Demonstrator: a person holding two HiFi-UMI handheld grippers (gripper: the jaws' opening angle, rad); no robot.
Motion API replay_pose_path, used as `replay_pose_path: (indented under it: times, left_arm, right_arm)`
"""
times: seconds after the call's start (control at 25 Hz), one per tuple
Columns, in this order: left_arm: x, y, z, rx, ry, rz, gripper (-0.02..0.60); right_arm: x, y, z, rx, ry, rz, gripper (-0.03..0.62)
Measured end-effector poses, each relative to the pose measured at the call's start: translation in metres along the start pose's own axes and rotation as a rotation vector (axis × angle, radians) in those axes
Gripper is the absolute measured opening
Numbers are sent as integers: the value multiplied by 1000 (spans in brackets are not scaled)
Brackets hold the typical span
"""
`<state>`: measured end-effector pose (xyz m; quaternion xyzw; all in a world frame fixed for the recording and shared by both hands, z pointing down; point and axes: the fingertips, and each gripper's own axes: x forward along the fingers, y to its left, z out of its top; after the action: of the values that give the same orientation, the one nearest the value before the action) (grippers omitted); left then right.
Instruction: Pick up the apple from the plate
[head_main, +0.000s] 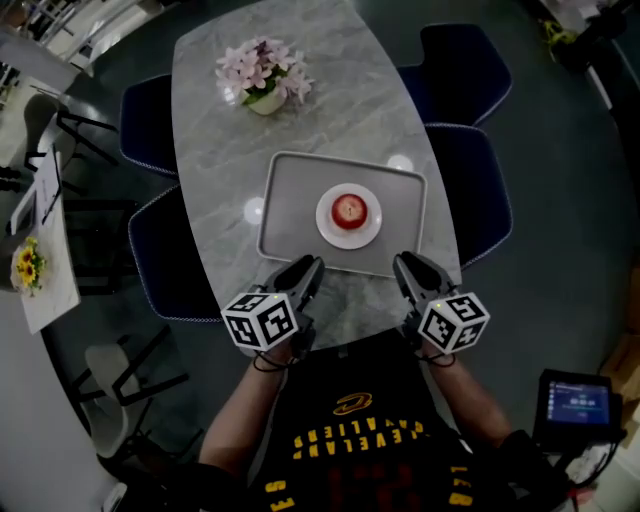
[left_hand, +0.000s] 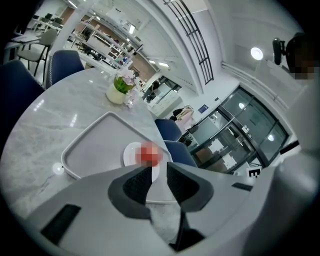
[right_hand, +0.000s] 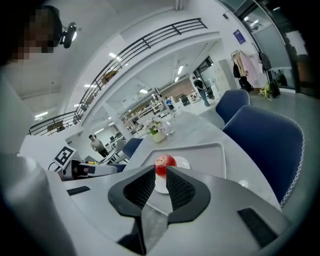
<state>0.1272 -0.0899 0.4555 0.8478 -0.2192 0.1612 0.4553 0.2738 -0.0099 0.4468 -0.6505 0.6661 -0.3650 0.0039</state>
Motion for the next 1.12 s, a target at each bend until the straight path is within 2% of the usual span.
replay_pose_path:
  times: [0.2,0.32,0.48,0.64,0.96,1.12]
  left_arm:
    - [35,32,1,-72,43,57,86]
    - [51,50,-4,-126,68,96,86]
    - [68,68,-8,-187,100,150,86]
    - [82,78,-11,-203,139,180,86]
    - [100,98,-14,-252,183,257,86]
    - [104,101,-16,-285,202,260,86]
  right_arm:
    - [38,-28,-17,185,74,45,69]
    - [56,-43,-29,265,114,37,69]
    - [77,-60,-42,290,187,2,69]
    - [93,-69,-51,321,252,-22,69]
    - [115,-82,-58,389,319,-47,69]
    - [119,-86,-61,424,333,-44,69]
